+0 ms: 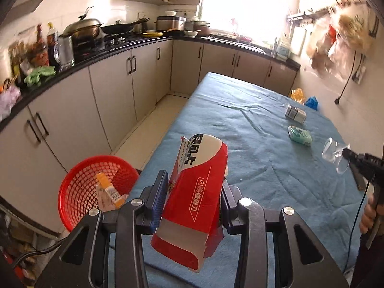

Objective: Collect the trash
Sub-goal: 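Carry the red wrapper and clear cup over the red basket with both grippers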

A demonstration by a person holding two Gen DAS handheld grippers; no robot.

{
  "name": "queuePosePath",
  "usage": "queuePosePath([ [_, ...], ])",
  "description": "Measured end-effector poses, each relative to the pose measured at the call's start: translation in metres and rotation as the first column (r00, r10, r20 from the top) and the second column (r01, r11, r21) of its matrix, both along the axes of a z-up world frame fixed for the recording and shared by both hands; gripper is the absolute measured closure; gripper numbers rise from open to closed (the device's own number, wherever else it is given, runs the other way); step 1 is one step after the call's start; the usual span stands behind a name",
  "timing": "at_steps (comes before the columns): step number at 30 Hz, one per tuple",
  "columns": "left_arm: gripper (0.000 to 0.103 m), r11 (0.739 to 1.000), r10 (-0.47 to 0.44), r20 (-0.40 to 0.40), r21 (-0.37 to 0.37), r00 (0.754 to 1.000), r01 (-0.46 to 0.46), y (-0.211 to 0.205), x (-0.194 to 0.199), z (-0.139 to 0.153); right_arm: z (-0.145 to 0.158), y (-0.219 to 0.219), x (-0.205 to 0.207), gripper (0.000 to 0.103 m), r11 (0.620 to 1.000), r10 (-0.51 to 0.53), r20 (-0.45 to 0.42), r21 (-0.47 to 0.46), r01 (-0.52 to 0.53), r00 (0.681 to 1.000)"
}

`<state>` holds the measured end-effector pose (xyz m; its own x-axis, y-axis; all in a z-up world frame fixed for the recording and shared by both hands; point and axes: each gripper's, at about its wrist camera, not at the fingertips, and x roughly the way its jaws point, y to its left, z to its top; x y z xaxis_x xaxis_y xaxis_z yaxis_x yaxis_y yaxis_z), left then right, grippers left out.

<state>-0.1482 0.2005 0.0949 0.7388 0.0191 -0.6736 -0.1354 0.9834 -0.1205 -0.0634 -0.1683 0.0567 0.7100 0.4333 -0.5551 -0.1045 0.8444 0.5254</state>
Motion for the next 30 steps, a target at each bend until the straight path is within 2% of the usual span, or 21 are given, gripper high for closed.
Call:
queuePosePath([
  [10, 0.065, 0.994, 0.109, 0.094, -0.036, 0.990, -0.106, 0.058, -0.058, 0.028, 0.016, 0.081, -0.029, 0.096, 0.990, 0.134, 0.030, -0.054, -0.132, 0.991],
  [16, 0.064, 0.979, 0.201, 0.132, 0.012, 0.971, -0.205, 0.090, -0.083, 0.038, 0.022, 0.134, -0.037, 0.096, 0.971, 0.230, 0.036, -0.083, -0.226, 0.973],
  [30, 0.064, 0.956, 0.278, 0.008, -0.095, 0.961, -0.276, 0.155, -0.079, -0.020, 0.015, 0.256, -0.040, 0.096, 0.898, 0.420, 0.002, -0.144, -0.415, 0.908],
])
